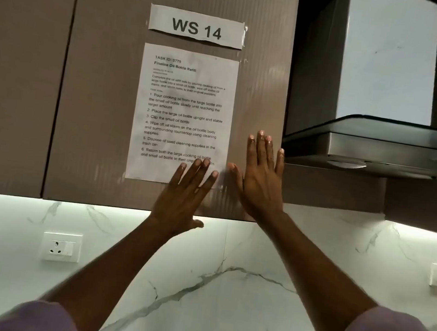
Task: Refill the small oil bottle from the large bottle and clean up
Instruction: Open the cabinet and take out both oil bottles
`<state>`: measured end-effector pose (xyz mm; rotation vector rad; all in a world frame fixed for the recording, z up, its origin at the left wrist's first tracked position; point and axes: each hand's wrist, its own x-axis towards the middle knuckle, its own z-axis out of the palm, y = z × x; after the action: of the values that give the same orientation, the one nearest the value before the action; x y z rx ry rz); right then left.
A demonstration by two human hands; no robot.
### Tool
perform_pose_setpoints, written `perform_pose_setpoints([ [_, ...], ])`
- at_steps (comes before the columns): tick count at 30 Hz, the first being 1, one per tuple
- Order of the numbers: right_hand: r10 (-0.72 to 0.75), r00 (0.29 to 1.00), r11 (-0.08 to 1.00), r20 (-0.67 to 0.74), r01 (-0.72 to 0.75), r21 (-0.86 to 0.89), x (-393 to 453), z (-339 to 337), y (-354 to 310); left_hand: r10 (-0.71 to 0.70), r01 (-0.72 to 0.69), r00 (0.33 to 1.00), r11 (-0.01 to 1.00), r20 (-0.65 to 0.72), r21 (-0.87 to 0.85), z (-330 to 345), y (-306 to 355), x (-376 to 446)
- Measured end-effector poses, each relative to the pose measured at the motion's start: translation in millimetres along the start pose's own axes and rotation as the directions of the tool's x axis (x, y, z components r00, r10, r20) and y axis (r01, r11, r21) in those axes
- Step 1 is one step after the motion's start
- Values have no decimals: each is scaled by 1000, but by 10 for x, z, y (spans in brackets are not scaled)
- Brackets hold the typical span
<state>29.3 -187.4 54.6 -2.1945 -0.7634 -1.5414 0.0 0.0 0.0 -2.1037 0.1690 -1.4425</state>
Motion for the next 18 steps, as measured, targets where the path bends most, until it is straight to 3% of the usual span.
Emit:
perform_pose_setpoints([
  [7,-55,997,998,-58,55,-4,50,85,305,217,-207,969,974,-116,94,167,274,333],
  [11,-87,993,996,-75,86,-14,64,33,407,352,-325,930,923,-110,207,207,302,348],
  [18,6,994,992,-111,8,125,91,-175,444,418,-380,903,887,-104,263,40,358,299],
])
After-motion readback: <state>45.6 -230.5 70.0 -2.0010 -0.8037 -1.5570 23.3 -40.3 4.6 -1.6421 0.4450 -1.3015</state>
